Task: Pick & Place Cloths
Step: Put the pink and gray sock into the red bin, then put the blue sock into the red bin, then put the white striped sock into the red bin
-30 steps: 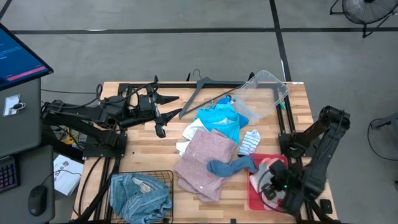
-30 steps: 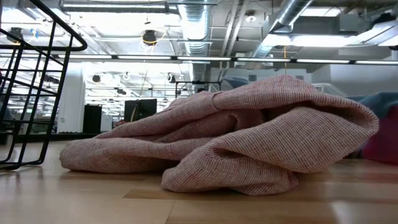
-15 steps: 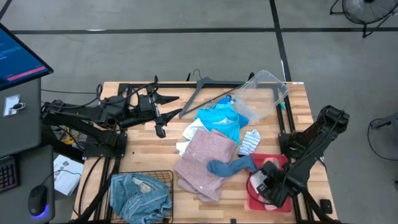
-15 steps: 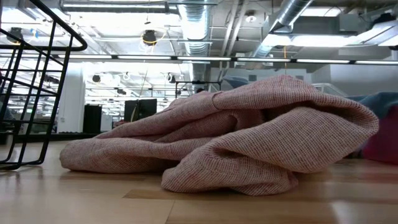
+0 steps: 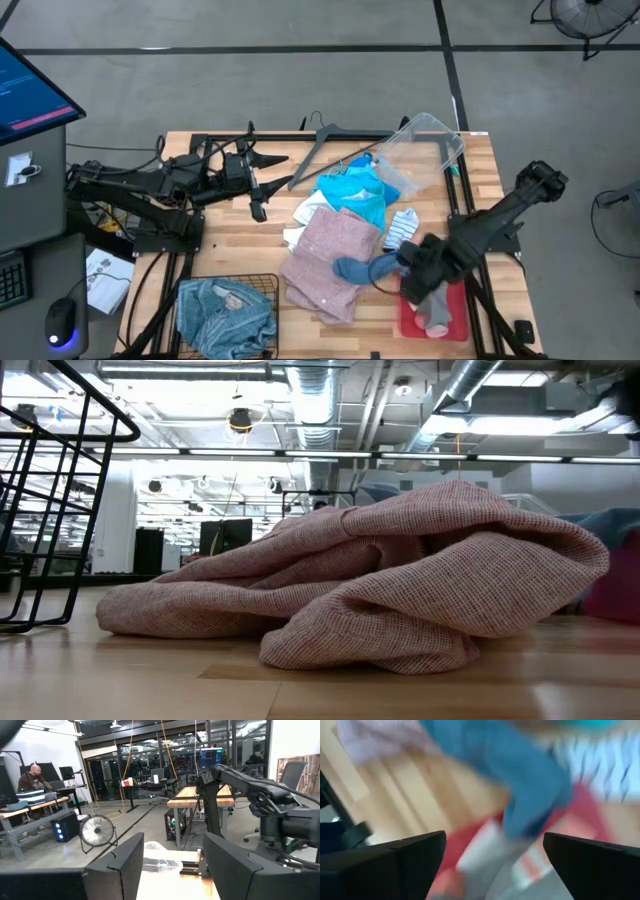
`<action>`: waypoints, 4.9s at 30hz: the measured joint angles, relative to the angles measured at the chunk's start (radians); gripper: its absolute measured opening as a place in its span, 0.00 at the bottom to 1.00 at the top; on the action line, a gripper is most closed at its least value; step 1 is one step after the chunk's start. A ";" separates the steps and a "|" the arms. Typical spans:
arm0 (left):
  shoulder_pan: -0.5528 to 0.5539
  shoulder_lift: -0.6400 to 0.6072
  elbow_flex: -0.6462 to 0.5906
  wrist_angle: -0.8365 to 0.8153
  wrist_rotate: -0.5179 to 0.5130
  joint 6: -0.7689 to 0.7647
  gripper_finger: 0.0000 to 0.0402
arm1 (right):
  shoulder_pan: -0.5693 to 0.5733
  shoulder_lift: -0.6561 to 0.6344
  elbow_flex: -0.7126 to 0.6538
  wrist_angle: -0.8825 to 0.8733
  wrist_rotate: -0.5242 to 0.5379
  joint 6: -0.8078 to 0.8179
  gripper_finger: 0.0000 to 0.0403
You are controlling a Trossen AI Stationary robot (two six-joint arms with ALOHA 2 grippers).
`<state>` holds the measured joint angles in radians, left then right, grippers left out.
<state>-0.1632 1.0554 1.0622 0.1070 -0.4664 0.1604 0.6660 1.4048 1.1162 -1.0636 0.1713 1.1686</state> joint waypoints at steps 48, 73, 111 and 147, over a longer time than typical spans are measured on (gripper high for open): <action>0.000 -0.002 0.000 -0.021 0.000 0.000 0.46 | -0.022 -0.199 0.001 -0.194 0.140 0.032 0.00; 0.000 -0.002 0.000 -0.021 0.000 0.000 0.46 | 0.269 0.249 0.001 -0.177 -0.143 0.579 0.16; 0.000 -0.002 0.000 -0.090 -0.001 0.000 0.46 | -0.456 -0.011 -0.268 -0.055 0.079 0.247 0.75; 0.000 -0.002 0.000 -0.089 -0.001 -0.004 0.46 | -0.539 -0.165 -0.273 0.190 0.150 0.010 0.01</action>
<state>-0.1631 1.0538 1.0626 0.0182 -0.4671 0.1566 0.1274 1.2402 0.8436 -0.8731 0.3217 1.1784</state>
